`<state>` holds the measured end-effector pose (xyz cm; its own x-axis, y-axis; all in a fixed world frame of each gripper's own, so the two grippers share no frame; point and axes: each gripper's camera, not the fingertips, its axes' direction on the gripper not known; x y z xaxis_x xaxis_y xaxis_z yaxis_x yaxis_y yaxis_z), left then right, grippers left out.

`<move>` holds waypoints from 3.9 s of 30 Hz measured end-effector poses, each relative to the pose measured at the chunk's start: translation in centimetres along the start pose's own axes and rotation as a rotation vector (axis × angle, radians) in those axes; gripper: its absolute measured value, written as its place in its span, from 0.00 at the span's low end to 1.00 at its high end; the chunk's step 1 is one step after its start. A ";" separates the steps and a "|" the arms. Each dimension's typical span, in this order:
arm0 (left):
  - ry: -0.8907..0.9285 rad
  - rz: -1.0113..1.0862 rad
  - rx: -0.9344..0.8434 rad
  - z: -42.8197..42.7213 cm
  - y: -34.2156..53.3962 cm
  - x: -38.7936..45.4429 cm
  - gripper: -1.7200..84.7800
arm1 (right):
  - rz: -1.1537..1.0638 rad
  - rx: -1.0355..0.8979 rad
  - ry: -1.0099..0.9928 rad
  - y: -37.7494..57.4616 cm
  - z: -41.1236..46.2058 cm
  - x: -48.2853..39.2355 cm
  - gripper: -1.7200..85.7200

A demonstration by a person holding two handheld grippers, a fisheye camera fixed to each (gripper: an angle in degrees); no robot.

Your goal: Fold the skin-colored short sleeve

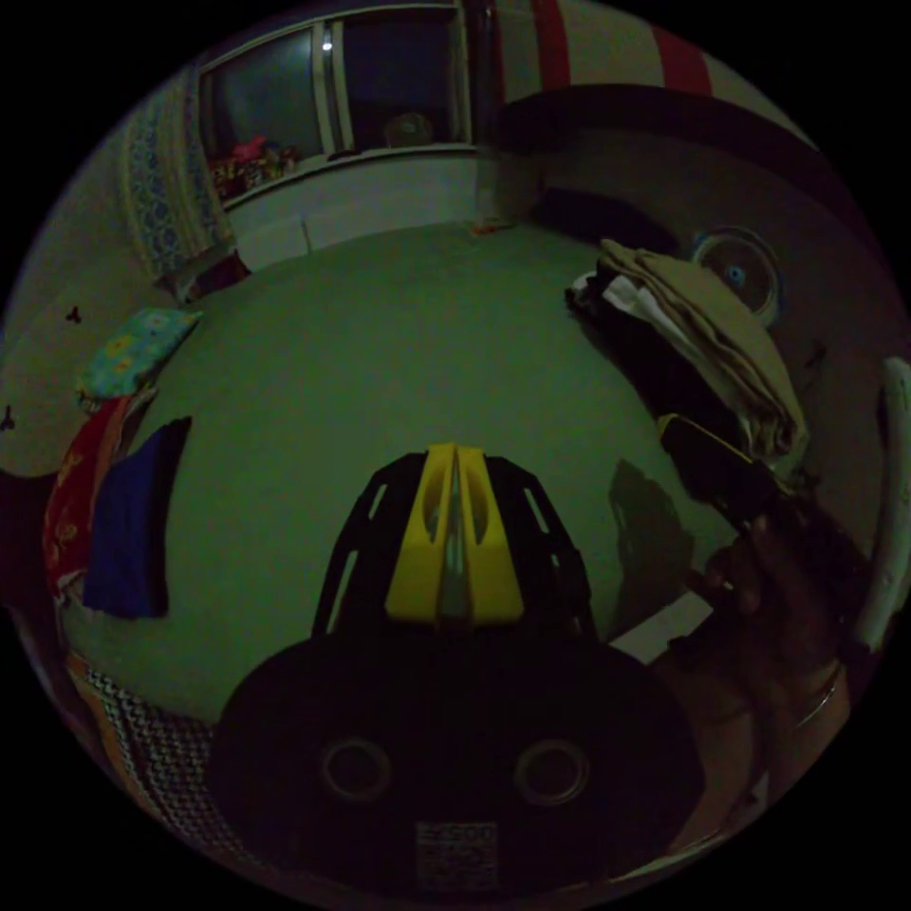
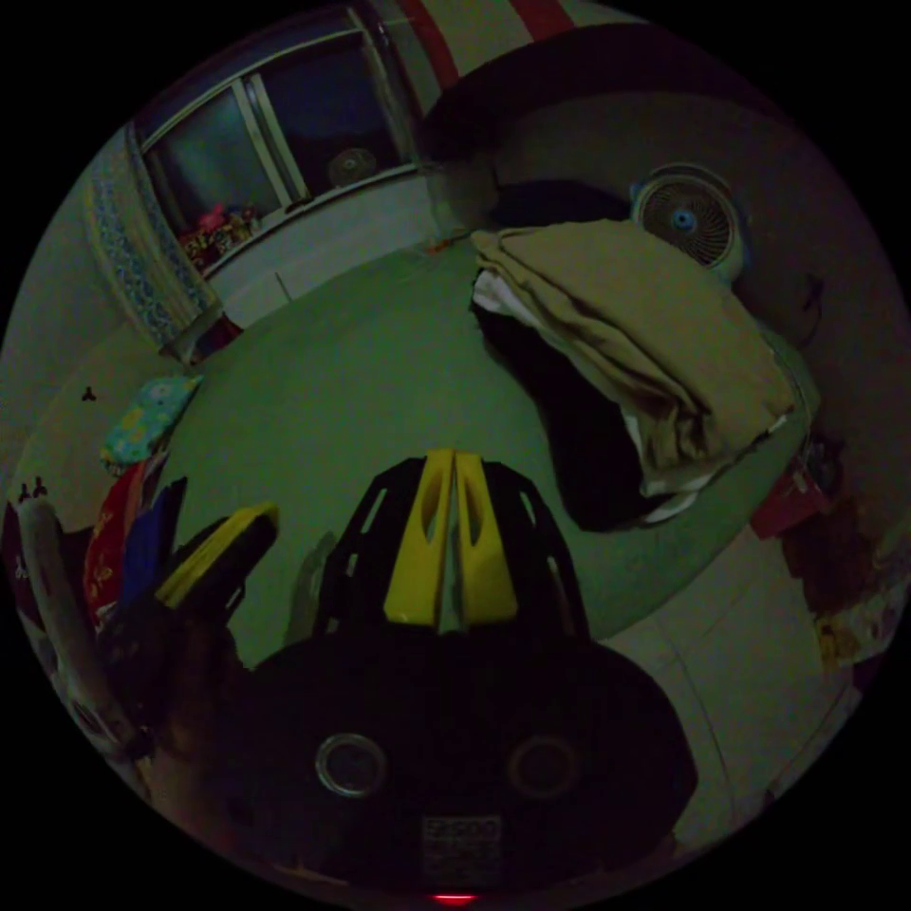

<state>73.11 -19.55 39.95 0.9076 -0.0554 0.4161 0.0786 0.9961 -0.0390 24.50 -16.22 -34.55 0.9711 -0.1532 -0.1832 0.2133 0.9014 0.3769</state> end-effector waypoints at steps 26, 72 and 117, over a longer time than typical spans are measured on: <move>0.081 -0.007 -0.001 5.6 -0.3 2.6 0.02 | -0.075 0.123 0.051 -1.7 -4.2 -0.3 0.01; 0.123 0.274 0.002 9.9 2.9 2.5 0.02 | -0.527 -0.024 0.339 -12.5 3.2 -12.4 0.14; -0.340 -0.465 -0.067 3.1 13.5 -31.3 0.02 | -0.580 -0.299 -0.421 -13.7 13.6 -43.2 0.01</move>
<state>44.51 -4.16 29.25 0.5887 -0.4501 0.6714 0.4735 0.8652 0.1649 -18.95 -27.47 -19.48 0.6848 -0.7209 0.1071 0.7199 0.6919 0.0542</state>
